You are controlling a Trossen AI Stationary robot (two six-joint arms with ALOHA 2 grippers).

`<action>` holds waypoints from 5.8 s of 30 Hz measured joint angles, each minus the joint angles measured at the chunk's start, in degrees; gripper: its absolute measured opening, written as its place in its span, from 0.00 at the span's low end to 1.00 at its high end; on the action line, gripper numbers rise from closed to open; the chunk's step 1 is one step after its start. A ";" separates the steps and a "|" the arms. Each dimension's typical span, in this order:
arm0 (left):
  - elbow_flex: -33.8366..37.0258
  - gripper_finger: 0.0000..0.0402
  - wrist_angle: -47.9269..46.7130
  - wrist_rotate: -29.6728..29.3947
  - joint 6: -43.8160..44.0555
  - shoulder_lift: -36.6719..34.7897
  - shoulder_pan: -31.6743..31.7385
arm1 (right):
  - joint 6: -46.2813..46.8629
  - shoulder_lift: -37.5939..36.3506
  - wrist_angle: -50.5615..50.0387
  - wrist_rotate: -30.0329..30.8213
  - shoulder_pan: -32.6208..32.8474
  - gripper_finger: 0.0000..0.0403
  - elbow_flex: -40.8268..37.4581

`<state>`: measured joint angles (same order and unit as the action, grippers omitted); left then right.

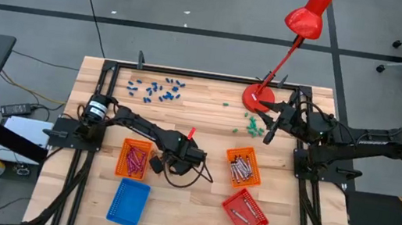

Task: Sort crayons
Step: Put the orange crayon into the blue bin

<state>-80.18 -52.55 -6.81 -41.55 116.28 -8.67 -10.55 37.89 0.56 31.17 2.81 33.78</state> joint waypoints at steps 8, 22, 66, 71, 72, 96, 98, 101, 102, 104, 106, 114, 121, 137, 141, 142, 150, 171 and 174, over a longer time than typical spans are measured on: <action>0.00 0.06 0.10 -0.43 -0.08 -0.03 0.01 | -0.10 0.00 0.00 0.01 0.00 0.35 0.00; -4.29 0.07 -5.37 -6.05 0.32 -0.03 -2.90 | -0.11 0.00 -0.02 0.07 0.00 0.35 0.00; -23.36 0.07 -30.81 -8.96 50.16 -0.12 -29.71 | 4.98 1.93 1.03 -3.01 -1.46 0.35 0.00; -23.34 0.07 -31.81 -8.18 60.87 -0.12 -31.28 | 5.03 4.42 2.95 -4.07 -1.46 0.35 -0.01; -23.34 0.07 -31.72 -7.43 63.97 -0.12 -31.50 | 5.03 5.00 3.77 -4.50 -1.46 0.35 0.00; -22.38 0.07 -33.59 -6.27 132.68 -0.19 -37.21 | 8.10 12.71 14.56 -17.92 -1.39 0.35 -0.02; -21.06 0.07 -33.95 -6.18 136.15 -0.14 -37.55 | 8.14 12.75 14.36 -18.52 -1.32 0.35 -0.02; -18.29 0.07 -33.66 -4.26 139.57 -0.14 -37.64 | 8.87 12.76 14.43 -19.36 -1.09 0.35 -0.02; -17.37 0.07 -33.66 -2.88 140.28 -0.09 -37.64 | 8.90 12.76 14.38 -19.42 -0.93 0.35 -0.02; -16.11 0.07 -33.62 -1.75 141.22 -0.08 -37.67 | 8.92 12.76 14.38 -19.42 -0.42 0.35 -0.02; -15.41 0.07 -33.04 -1.59 142.03 -0.09 -37.81 | 8.92 12.76 14.37 -19.44 0.15 0.35 -0.02; -14.97 0.10 -30.30 -1.47 147.75 -0.08 -38.26 | 9.06 12.74 13.88 -19.42 2.63 0.35 -0.02; -14.97 0.24 -30.10 -1.05 149.39 -0.08 -38.53 | 9.17 12.74 13.46 -19.42 3.98 0.35 -0.02; -14.97 0.29 -29.76 -7.78 146.71 -0.08 -31.49 | 9.49 12.74 12.13 -18.31 4.26 0.35 -0.02; -14.97 0.29 -29.31 -9.09 148.55 -0.08 -27.99 | 9.53 12.74 11.92 -18.31 4.26 0.35 -0.02; -14.97 0.29 -28.86 -9.87 148.38 -0.08 -27.17 | 9.53 12.74 11.64 -18.31 4.26 0.35 -0.02; -15.04 0.29 -19.29 -12.90 136.45 0.93 -20.14 | 9.46 9.78 7.25 -17.31 4.26 0.35 -0.02; -15.03 0.30 -18.28 -12.77 70.13 5.92 -13.44 | 9.97 1.46 -1.95 -17.13 4.26 0.35 -0.02; -14.97 0.30 -18.62 -12.64 55.99 6.93 -13.42 | 9.97 1.46 -1.96 -17.13 4.26 0.35 -0.02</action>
<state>-95.15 -71.17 -19.45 14.44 123.21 -22.09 -0.58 39.35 -1.40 14.04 7.07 33.76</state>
